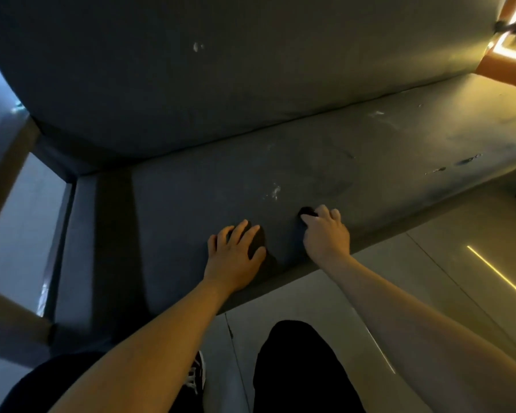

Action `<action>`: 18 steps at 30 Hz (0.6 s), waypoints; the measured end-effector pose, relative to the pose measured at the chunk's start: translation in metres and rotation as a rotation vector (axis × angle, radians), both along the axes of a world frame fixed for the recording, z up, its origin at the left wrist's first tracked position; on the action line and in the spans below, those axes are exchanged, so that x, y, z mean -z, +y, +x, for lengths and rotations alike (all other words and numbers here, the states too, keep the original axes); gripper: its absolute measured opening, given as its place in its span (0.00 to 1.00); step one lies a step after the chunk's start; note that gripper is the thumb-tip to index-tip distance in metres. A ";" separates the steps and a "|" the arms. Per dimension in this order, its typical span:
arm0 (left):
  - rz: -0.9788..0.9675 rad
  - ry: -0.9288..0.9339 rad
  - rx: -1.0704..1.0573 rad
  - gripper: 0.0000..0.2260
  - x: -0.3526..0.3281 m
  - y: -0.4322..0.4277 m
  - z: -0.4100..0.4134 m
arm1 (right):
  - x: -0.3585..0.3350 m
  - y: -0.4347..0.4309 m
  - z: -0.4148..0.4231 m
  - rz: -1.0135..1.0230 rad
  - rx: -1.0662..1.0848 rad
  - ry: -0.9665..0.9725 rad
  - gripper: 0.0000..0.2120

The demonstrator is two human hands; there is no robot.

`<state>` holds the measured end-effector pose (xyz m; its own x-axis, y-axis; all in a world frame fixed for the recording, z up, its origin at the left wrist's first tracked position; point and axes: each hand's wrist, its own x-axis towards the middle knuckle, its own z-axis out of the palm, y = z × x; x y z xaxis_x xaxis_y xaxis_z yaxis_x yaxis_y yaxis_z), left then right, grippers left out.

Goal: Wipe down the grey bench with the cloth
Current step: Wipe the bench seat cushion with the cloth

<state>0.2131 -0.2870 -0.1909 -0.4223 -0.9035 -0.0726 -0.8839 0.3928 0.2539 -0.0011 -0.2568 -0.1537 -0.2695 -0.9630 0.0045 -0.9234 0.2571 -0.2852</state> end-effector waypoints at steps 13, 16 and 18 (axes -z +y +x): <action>-0.114 -0.030 -0.022 0.25 0.007 -0.004 -0.010 | 0.004 -0.008 0.019 -0.014 -0.192 -0.048 0.18; -0.102 -0.009 -0.027 0.25 0.006 -0.005 -0.011 | 0.000 -0.019 -0.015 0.001 -0.034 -0.001 0.20; -0.099 -0.002 -0.025 0.25 0.005 -0.005 -0.011 | -0.002 -0.021 -0.021 0.001 0.061 -0.011 0.19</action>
